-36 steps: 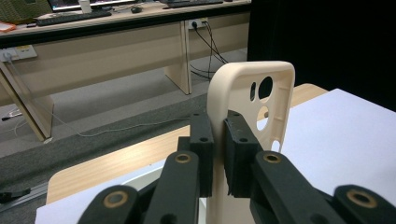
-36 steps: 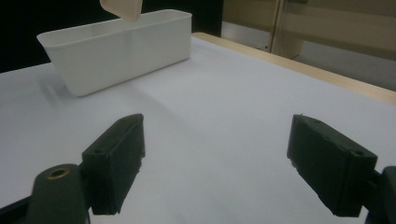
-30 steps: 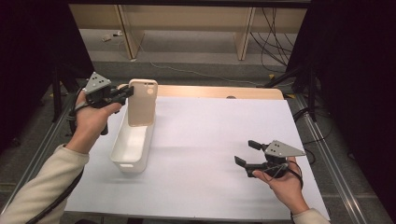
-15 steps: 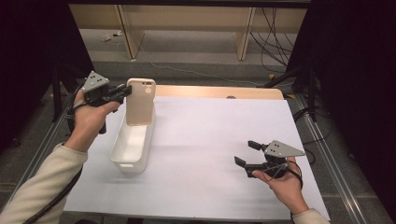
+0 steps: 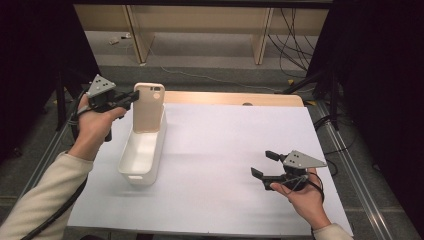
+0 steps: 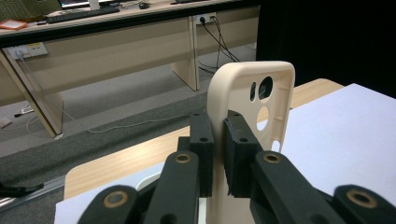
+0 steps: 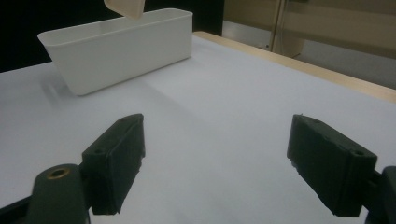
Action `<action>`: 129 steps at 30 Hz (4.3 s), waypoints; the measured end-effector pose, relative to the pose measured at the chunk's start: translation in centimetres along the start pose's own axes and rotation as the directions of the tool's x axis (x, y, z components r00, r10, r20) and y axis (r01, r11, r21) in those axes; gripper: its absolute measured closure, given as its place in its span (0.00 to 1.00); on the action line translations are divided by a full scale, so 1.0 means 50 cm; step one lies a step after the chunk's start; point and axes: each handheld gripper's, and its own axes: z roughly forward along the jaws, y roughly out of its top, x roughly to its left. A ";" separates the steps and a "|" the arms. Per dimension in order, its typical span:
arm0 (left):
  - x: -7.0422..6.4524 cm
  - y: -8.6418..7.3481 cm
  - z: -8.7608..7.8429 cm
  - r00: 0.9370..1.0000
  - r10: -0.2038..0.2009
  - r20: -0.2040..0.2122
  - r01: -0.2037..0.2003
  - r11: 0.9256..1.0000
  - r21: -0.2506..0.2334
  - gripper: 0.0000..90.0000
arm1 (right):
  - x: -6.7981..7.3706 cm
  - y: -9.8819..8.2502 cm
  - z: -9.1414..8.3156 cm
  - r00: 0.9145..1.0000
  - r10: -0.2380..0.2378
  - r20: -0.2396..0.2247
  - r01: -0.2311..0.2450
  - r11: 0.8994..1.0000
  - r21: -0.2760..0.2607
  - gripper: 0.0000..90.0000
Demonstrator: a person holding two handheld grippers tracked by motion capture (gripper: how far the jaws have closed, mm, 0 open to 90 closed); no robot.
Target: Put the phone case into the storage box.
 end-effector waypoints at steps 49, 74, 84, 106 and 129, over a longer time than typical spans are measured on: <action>0.022 0.000 0.021 0.999 0.024 -0.026 -0.024 1.000 0.002 0.92 | 0.000 -0.001 0.003 1.000 0.000 -0.009 0.000 1.000 -0.026 0.23; 0.033 -0.002 0.028 0.999 0.030 -0.039 -0.030 1.000 0.007 0.92 | 0.002 0.000 0.002 1.000 0.018 -0.015 -0.018 1.000 -0.013 0.23; 0.033 -0.006 0.039 0.999 0.031 -0.038 -0.031 0.999 0.009 0.92 | 0.002 -0.001 0.003 0.999 0.025 -0.020 -0.025 1.000 -0.014 0.23; 0.042 -0.012 0.055 0.999 0.021 -0.047 -0.021 1.000 0.000 0.92 | 0.002 0.000 0.000 1.000 0.015 -0.005 -0.015 1.000 0.002 0.23; 0.050 -0.016 0.068 0.999 0.007 -0.053 -0.007 1.000 0.004 0.92 | 0.002 0.000 0.002 1.000 0.016 -0.014 -0.016 1.000 0.003 0.23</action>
